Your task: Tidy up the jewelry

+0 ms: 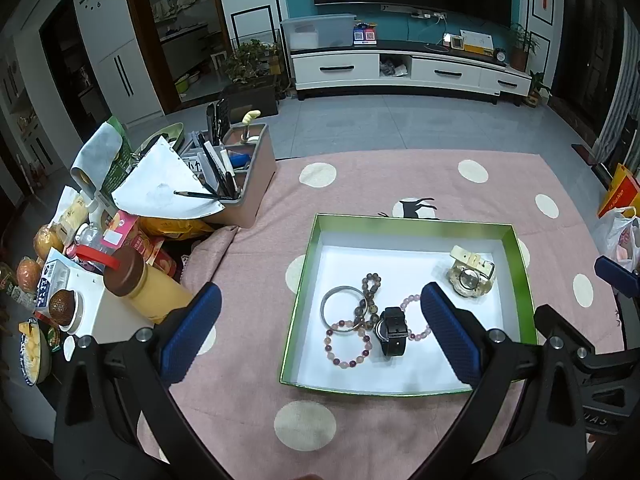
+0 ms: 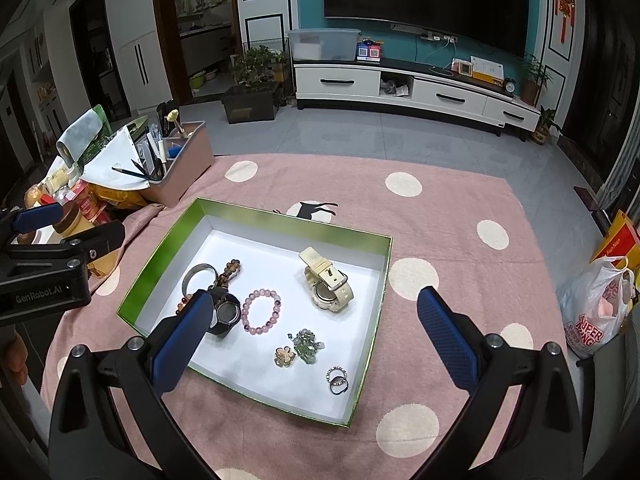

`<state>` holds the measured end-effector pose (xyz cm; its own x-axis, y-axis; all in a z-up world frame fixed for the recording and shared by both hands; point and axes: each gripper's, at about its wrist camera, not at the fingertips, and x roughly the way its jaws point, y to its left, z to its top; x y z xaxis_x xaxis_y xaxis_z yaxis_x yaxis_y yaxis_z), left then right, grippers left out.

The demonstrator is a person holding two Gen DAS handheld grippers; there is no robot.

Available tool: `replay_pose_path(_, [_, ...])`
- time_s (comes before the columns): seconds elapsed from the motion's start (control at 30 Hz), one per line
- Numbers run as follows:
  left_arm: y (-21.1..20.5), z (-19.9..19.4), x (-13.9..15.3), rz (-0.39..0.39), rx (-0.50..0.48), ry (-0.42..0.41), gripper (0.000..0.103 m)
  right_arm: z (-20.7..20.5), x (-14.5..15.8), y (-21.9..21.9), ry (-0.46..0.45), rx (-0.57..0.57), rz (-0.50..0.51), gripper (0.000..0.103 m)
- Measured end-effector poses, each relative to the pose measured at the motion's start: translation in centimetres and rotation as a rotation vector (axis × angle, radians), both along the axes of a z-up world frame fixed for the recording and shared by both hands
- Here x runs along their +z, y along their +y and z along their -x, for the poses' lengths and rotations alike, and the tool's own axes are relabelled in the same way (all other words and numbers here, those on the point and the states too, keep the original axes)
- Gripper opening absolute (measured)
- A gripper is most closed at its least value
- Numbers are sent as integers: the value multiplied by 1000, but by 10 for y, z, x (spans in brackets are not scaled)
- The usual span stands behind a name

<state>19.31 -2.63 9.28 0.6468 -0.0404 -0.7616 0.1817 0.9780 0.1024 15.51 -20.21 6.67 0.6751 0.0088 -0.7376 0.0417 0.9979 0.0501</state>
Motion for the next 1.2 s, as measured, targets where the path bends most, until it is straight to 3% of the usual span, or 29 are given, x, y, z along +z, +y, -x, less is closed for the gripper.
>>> replay_pose_path(1.2, [7, -8, -12, -16, 22, 15, 101, -8, -9, 10, 13, 10, -1, 102])
